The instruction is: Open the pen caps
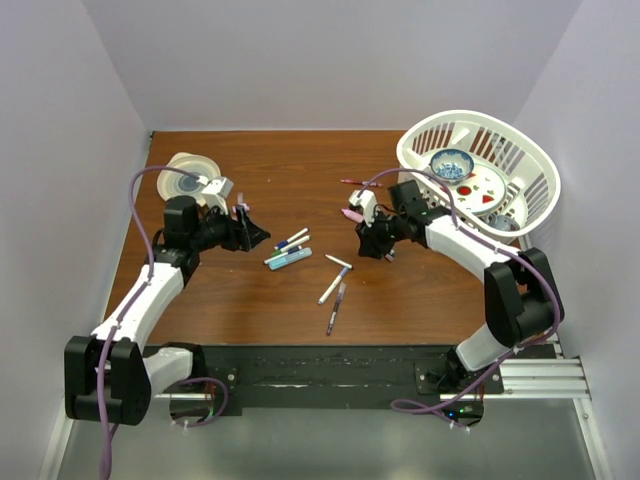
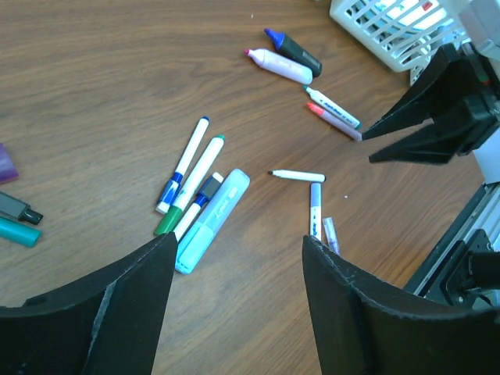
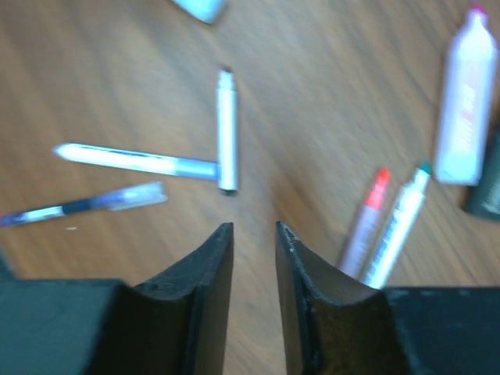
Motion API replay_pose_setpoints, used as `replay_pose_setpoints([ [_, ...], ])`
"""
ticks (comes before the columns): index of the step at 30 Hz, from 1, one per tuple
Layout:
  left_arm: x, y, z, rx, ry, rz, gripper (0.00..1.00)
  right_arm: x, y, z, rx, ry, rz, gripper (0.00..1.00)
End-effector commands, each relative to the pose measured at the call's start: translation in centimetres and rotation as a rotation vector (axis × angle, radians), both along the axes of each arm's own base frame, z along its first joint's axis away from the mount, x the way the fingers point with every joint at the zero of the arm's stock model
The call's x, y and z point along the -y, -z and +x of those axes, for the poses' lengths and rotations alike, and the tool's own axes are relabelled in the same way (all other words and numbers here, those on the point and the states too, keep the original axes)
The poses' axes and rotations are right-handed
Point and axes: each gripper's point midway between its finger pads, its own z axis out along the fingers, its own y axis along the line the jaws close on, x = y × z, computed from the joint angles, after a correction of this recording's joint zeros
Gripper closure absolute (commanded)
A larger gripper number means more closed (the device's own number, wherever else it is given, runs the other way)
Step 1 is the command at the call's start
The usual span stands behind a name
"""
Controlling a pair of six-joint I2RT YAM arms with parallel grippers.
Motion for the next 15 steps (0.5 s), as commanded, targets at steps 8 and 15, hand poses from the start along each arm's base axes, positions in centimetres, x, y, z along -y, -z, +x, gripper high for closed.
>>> replay_pose_setpoints([
  [8, -1.1, -0.7, 0.6, 0.037, -0.066, 0.064, 0.28, -4.9, 1.3, 0.7, 0.021, -0.019, -0.083, 0.55],
  [15, -1.3, -1.1, 0.7, 0.056, -0.074, 0.071, 0.26, -4.7, 2.2, 2.7, 0.085, 0.031, -0.194, 0.55],
])
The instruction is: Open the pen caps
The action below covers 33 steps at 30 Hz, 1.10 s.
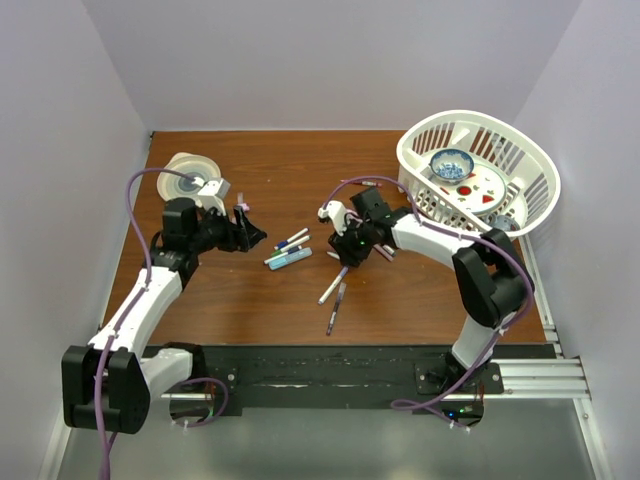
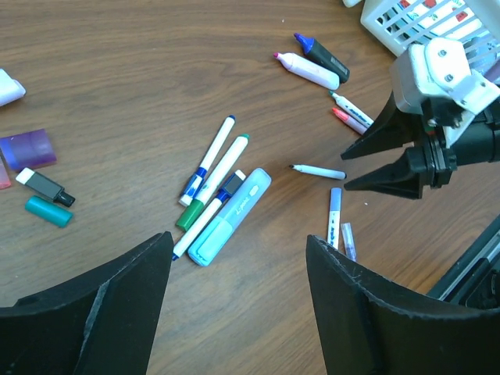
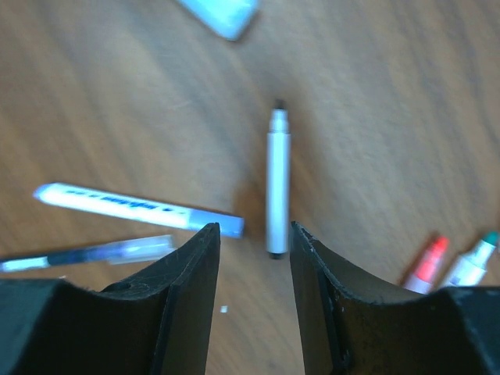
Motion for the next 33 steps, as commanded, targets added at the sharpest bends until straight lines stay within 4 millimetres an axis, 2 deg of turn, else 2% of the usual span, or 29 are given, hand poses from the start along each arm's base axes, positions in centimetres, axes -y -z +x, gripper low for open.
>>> replay_pose_setpoints([
  [1, -0.1, -1.3, 0.7, 0.062, 0.003, 0.025, 0.26, -0.1, -1.5, 3.3, 0.114, 0.064, -0.051, 0.56],
  [5, -0.1, -1.3, 0.7, 0.066, 0.010, 0.026, 0.26, -0.7, -0.5, 3.0, 0.057, 0.034, -0.061, 0.57],
  [13, 0.0, -1.4, 0.7, 0.069, 0.017, 0.024, 0.25, -2.6, -0.2, 0.3, -0.056, -0.072, 0.010, 0.57],
  [17, 0.0, -1.4, 0.6, 0.067, 0.018, 0.024, 0.25, -2.5, 0.7, 1.0, -0.058, -0.048, -0.032, 0.57],
  [24, 0.1, -1.3, 0.6, 0.066, 0.022, 0.022, 0.25, -1.3, 1.8, 2.6, -0.010, 0.009, -0.117, 0.64],
  [27, 0.1, -1.3, 0.6, 0.064, 0.026, 0.020, 0.25, -0.9, 2.2, 3.0, 0.010, 0.021, -0.145, 0.72],
  [33, 0.2, -1.3, 0.6, 0.066, 0.029, 0.018, 0.25, 1.0, 2.2, 5.1, 0.107, 0.116, -0.232, 0.98],
])
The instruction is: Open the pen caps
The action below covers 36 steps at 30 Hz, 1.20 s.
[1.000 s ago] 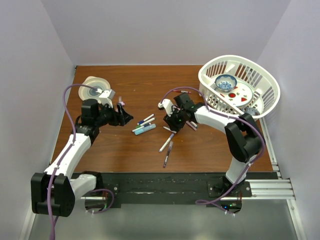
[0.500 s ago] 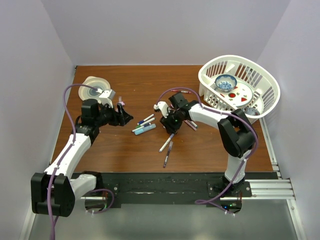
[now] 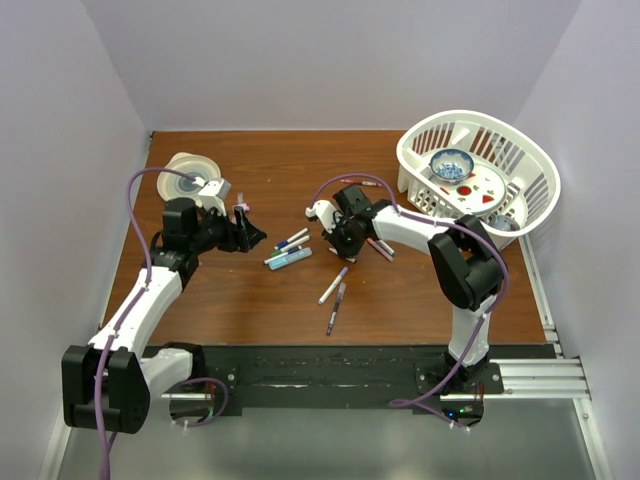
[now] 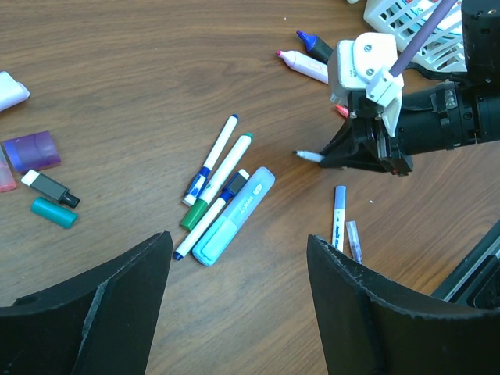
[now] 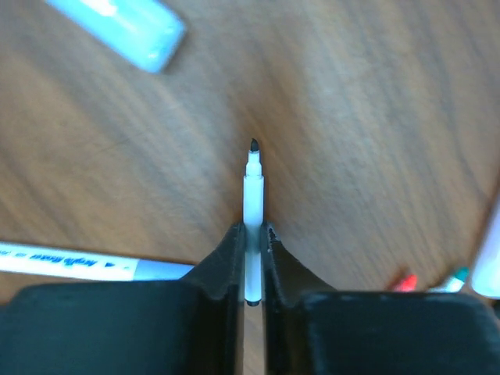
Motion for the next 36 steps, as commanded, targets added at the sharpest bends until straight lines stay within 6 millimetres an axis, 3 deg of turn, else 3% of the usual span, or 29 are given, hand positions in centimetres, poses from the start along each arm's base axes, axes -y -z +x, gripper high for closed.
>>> replay_pose_setpoints([
  [1, 0.3, -1.4, 0.5, 0.054, 0.026, -0.001, 0.25, 1.8, -0.5, 2.6, 0.125, 0.091, -0.095, 1.00],
  [8, 0.6, -1.3, 0.4, 0.047, 0.045, -0.010, 0.25, 3.8, -2.1, 4.8, 0.253, 0.192, -0.162, 1.00],
  [13, 1.1, -1.2, 0.2, 0.041, 0.074, -0.026, 0.24, 4.6, -2.7, 5.2, 0.269, 0.224, -0.170, 0.69],
  [18, 2.0, -1.4, -0.3, 0.049, 0.120, -0.050, 0.23, 5.4, -5.3, 5.8, 0.305, 0.266, -0.115, 0.66],
  [21, 3.4, -1.2, -1.0, 0.041, 0.179, -0.060, 0.23, 5.0, -7.0, 5.1, 0.285, 0.244, -0.033, 0.65],
  [25, 5.3, 0.3, -2.1, -0.024, 0.242, -0.040, 0.22, 3.8, -8.5, 2.3, 0.164, 0.119, 0.129, 0.64],
  [28, 6.9, 1.5, -2.9, -0.075, 0.270, -0.007, 0.22, 2.6, -10.8, 0.1, 0.062, 0.053, 0.351, 0.65],
  [30, 8.4, 2.2, -3.8, -0.101, 0.297, 0.020, 0.22, 2.7, -12.6, -0.3, 0.051, 0.047, 0.448, 0.65],
  [36, 12.8, 5.5, -5.6, -0.173, 0.316, 0.163, 0.24, 3.2, -13.7, -0.8, 0.041, 0.050, 0.515, 0.65],
])
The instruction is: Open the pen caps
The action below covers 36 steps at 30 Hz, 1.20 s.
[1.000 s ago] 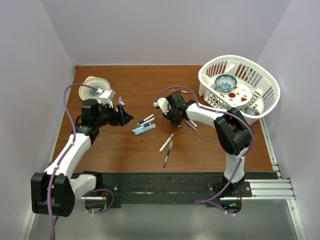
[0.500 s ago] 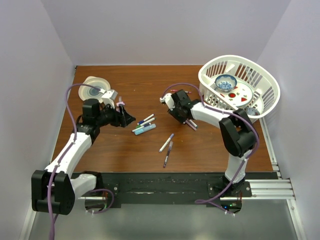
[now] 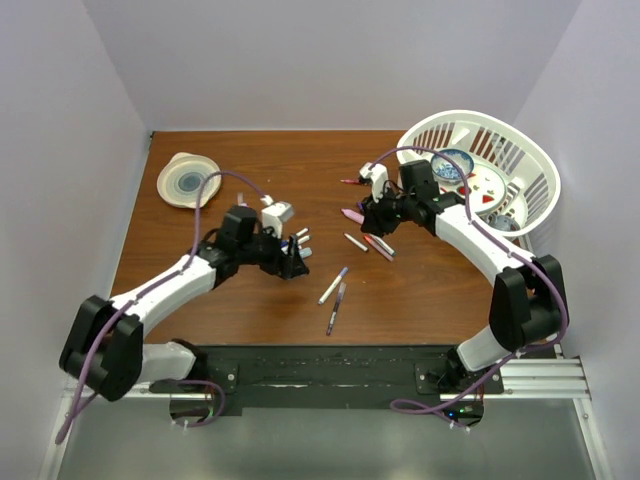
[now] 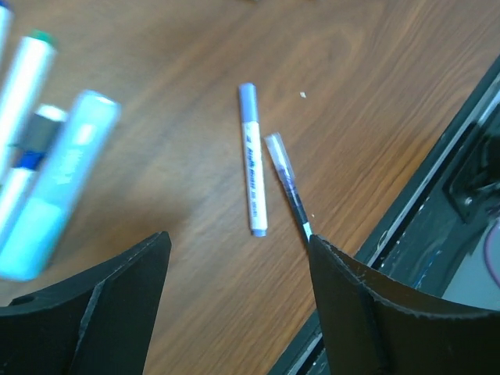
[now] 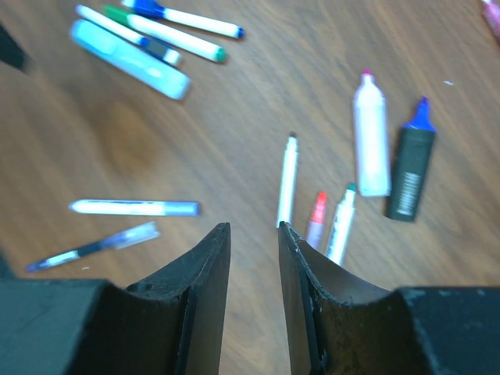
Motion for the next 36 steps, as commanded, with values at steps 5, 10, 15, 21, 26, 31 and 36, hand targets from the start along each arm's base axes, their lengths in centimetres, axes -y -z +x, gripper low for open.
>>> replay_pose_setpoints([
  [5, 4.9, 2.9, 0.2, 0.025, -0.017, 0.269, 0.36, -1.6, -2.0, -1.8, -0.034, -0.078, 0.147, 0.65],
  [10, 6.1, 4.4, 0.4, 0.026, -0.012, 0.397, 0.43, -1.3, -2.3, -1.7, -0.033, -0.071, 0.160, 0.65],
  [15, 7.6, 5.8, -0.7, 0.005, 0.034, 0.433, 0.51, -0.9, -2.9, -1.6, -0.034, -0.063, 0.187, 0.64],
  [21, 8.6, 7.2, -1.2, -0.005, 0.050, 0.479, 0.59, -0.7, -3.0, -1.5, -0.038, -0.054, 0.196, 0.64],
  [26, 8.8, 8.5, -1.8, -0.022, 0.051, 0.521, 0.68, -0.6, -3.0, -1.5, -0.043, -0.052, 0.202, 0.64],
  [31, 5.4, 10.2, -1.1, 0.006, -0.055, 0.689, 0.84, -0.6, -3.1, -1.5, -0.039, -0.052, 0.208, 0.64],
  [36, 3.0, 9.9, -0.8, 0.047, -0.143, 0.732, 1.00, -0.6, -3.0, -1.6, -0.043, -0.063, 0.219, 0.65],
])
